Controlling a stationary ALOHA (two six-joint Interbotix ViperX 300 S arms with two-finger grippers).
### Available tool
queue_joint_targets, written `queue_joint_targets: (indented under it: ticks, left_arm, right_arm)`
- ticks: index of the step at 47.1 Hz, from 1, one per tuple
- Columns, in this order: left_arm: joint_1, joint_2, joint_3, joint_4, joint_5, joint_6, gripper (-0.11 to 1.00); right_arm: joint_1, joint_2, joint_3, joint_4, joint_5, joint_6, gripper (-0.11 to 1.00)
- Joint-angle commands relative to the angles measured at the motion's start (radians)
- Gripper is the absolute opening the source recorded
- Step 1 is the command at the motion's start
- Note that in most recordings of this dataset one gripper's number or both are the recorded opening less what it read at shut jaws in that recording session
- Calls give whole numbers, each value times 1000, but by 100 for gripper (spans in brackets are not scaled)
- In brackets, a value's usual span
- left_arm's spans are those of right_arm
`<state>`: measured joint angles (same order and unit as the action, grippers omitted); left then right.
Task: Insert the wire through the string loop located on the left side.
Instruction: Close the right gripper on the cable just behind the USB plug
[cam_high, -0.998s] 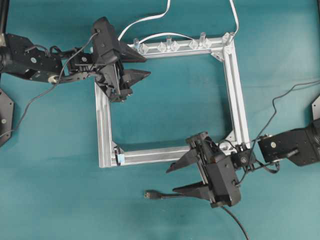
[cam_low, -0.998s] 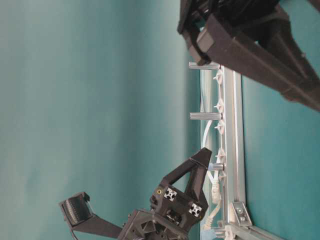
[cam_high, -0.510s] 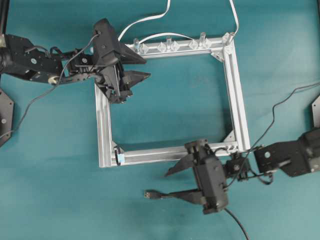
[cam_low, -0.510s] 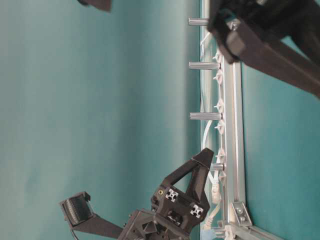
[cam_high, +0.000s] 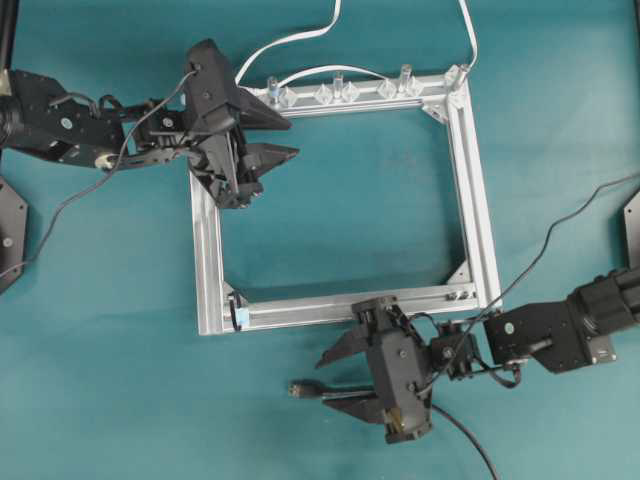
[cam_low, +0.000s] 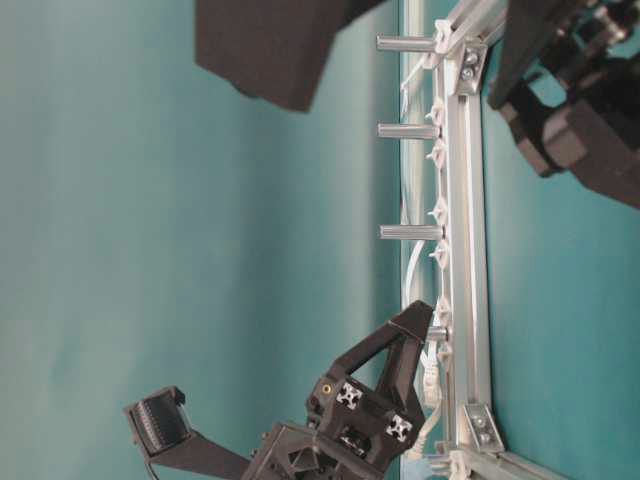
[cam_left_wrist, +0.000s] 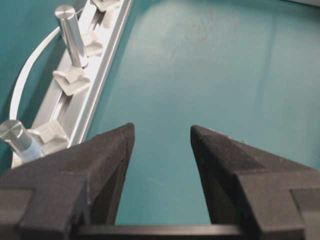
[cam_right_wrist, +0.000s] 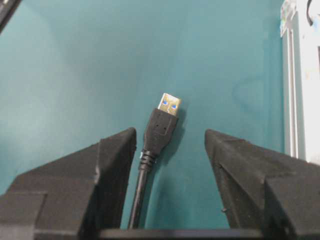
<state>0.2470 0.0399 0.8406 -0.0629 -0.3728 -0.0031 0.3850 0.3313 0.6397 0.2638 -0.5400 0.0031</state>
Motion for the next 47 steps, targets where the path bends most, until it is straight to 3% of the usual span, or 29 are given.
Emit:
queue_joint_targets:
  ticks: [1,18,47]
  left_arm:
    - [-3,-20,-8,3,-5,9,53]
    - [-5,-20,-5,3,-5,9,53]
    - [-15,-20,12,3,-6,9,53]
  right_arm:
    - [5,-6,-21,8,6,-2,64]
    - [11,21,-38,8,77,-3,64]
    - [12,58,-72,8,84,-3,63]
